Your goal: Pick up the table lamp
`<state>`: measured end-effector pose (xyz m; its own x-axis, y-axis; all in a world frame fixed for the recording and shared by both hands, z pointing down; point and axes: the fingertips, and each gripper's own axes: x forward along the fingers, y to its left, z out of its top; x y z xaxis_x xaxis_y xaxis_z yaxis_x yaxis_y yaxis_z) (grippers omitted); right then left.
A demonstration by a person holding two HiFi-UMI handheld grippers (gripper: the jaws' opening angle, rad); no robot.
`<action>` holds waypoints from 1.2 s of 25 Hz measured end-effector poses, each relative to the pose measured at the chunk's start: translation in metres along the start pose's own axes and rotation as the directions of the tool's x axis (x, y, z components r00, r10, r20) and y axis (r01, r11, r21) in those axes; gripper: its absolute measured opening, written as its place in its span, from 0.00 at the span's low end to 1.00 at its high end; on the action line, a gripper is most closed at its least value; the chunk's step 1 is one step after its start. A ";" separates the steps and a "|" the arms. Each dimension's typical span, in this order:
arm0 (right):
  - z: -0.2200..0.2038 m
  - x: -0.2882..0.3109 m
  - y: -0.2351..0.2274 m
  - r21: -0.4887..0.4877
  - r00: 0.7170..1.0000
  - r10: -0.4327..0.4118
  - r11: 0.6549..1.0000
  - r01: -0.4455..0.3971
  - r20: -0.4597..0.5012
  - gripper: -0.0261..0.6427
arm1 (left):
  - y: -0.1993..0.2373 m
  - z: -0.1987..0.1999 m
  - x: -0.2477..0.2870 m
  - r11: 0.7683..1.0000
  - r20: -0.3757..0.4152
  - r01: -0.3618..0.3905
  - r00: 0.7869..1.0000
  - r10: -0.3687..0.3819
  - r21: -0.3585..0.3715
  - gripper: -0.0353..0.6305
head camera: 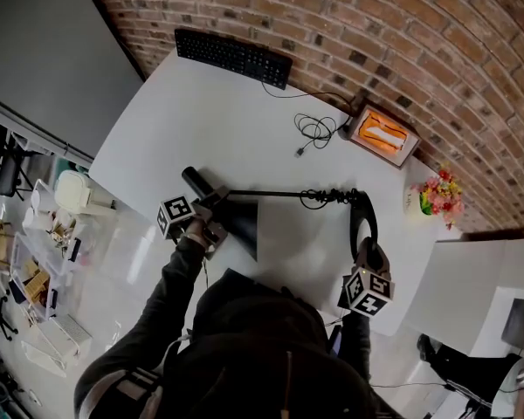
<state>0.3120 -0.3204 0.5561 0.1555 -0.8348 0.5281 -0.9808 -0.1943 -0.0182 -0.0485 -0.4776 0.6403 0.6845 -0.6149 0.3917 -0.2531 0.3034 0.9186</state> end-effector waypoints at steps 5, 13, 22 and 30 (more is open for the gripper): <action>0.001 -0.005 0.002 0.023 1.000 0.019 1.000 -0.020 0.022 0.05 | -0.007 0.002 -0.001 1.000 0.004 0.025 1.000 -0.025 0.018 0.39; 0.007 -0.014 0.008 0.049 0.996 0.043 0.998 -0.047 0.072 0.05 | -0.016 0.005 -0.005 0.999 0.005 0.048 0.999 -0.048 0.013 0.39; 0.059 -0.029 0.014 0.005 0.981 0.076 0.997 -0.079 0.181 0.05 | -0.055 0.012 -0.012 0.991 0.032 0.135 0.990 -0.136 0.013 0.40; 0.129 -0.042 0.043 -0.016 0.936 0.178 0.983 -0.182 0.302 0.05 | -0.125 0.047 -0.036 0.966 0.093 0.252 0.962 -0.257 0.060 0.41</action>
<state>0.2789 -0.3602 0.4239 0.0062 -0.9721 0.2347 -0.9945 -0.0307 -0.1006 -0.0737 -0.5280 0.5137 0.6601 -0.7369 0.1457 -0.1129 0.0944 0.9891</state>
